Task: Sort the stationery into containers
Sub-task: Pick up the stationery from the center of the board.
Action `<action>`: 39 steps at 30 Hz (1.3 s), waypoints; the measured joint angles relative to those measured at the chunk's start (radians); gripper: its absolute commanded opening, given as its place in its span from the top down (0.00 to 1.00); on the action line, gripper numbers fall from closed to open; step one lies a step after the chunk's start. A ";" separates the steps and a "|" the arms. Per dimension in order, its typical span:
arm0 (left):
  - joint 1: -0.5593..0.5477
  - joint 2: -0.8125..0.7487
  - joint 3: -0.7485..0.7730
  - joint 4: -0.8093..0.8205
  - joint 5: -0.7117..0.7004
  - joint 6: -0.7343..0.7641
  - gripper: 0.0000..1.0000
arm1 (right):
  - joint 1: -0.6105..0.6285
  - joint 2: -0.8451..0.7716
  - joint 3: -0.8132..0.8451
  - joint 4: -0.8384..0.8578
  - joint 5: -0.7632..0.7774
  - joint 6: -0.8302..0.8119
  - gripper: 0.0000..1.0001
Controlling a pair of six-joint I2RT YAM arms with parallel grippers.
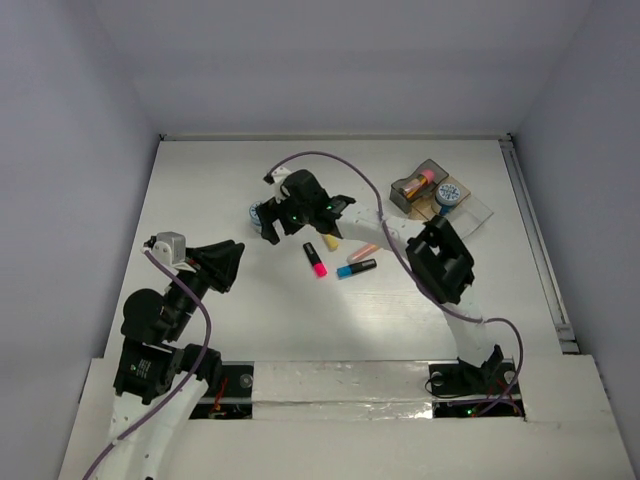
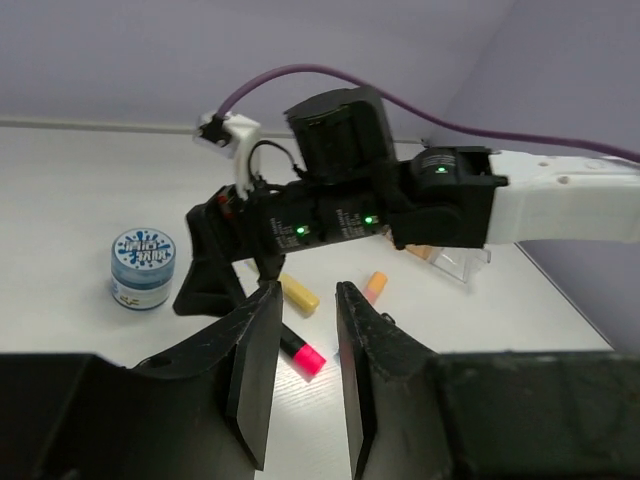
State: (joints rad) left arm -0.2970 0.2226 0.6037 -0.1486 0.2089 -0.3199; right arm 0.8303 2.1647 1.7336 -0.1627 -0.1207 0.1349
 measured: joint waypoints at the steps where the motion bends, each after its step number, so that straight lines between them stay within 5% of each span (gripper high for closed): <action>1: 0.000 0.000 0.000 0.000 0.000 0.000 0.74 | 0.005 0.031 0.037 -0.021 0.000 -0.005 0.00; 11: 0.000 0.004 0.000 0.000 0.005 0.000 0.72 | 0.007 0.317 0.412 -0.126 0.061 -0.006 0.07; 23: 0.000 0.005 0.000 0.001 0.025 0.000 0.71 | 0.007 0.376 0.495 -0.141 0.110 0.014 0.13; 25: 0.000 0.005 0.000 0.001 0.027 0.000 0.71 | 0.007 0.376 0.495 -0.135 0.118 0.019 0.18; 27: 0.000 0.005 0.000 0.001 0.027 0.000 0.70 | 0.007 0.376 0.495 -0.125 0.122 0.023 0.46; 29: 0.000 0.005 0.000 0.001 0.027 0.000 0.70 | 0.007 0.376 0.493 -0.107 0.130 0.031 0.59; 34: 0.000 0.006 0.000 0.001 0.027 0.000 0.70 | 0.007 0.330 0.399 -0.040 0.167 0.045 0.62; 39: 0.000 0.006 0.000 0.001 0.032 0.000 0.69 | 0.000 0.060 0.060 0.000 0.277 0.037 0.66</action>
State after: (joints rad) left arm -0.2970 0.2287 0.6037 -0.1474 0.2405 -0.3199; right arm 0.8303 2.2242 1.7939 -0.1631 0.1562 0.1715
